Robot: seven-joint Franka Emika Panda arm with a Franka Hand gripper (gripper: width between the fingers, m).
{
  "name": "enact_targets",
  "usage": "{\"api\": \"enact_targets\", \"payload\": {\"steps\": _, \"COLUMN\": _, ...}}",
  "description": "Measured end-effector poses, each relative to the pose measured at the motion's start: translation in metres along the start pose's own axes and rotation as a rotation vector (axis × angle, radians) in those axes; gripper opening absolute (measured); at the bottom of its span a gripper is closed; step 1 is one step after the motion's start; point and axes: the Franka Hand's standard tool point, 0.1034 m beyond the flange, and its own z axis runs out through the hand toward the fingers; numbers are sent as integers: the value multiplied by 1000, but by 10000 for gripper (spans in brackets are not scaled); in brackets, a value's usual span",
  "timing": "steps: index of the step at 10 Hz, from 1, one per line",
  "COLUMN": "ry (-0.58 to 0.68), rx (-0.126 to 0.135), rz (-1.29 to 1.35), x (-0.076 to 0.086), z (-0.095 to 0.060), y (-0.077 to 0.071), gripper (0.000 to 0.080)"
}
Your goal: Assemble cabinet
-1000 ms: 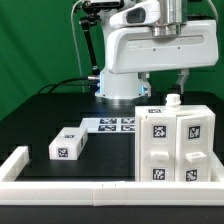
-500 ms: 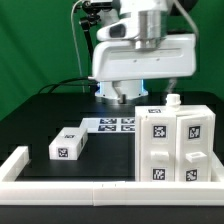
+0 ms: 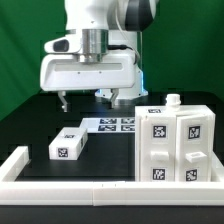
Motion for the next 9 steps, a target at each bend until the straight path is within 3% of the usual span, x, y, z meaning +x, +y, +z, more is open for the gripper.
{"api": "enact_targets", "payload": {"steps": 4, "ry": -12, "rx": 4, "rz": 8, "x": -3, "z": 2, "y": 2, "gripper": 797}}
{"api": "enact_targets", "payload": {"steps": 7, "ry": -102, "rx": 24, "rz": 109, "x": -18, "z": 25, "y": 31, "gripper": 797}}
{"api": "enact_targets", "payload": {"steps": 9, "ry": -112, "rx": 27, "rz": 110, "x": -21, "z": 31, "y": 33, "gripper": 797}}
